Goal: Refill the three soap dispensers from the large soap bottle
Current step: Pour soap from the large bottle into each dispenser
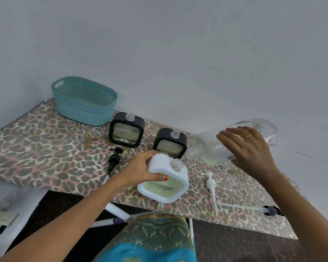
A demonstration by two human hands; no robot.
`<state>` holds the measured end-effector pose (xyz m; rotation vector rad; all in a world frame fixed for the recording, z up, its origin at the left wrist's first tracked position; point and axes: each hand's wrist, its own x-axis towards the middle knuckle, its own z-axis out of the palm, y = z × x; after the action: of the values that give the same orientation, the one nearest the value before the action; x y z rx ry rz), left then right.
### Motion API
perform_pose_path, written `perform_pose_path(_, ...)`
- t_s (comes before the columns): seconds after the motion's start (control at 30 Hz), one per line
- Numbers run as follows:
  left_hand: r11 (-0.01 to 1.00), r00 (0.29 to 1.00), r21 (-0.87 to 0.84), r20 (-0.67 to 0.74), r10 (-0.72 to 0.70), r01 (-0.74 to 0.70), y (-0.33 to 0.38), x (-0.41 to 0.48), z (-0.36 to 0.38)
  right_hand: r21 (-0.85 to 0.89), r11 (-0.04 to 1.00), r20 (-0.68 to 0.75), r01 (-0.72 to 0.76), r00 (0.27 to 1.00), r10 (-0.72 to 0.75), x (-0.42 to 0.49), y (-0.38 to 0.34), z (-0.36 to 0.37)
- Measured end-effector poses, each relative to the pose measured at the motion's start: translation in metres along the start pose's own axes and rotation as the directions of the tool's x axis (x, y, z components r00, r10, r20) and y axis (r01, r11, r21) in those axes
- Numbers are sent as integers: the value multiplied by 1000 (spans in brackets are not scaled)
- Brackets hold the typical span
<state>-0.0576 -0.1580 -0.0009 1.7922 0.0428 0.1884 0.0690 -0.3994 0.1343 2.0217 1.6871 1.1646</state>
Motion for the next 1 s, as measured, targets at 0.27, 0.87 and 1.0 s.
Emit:
perform_pose_path(0.27,1000,1000,-1,3,0,0,0,0,1,4,1000,1,18,1000,-18,2,0,-2)
perform_pose_path(0.87,1000,1000,21,-6,-13,13,-5,2,3,-12,997,-65,80,995,-81,5,-1,-2)
perform_pose_path(1.0,1000,1000,18,-2,-10,10,-5,2,4,-13,996,-73,93,993,-94,6,-1,-4)
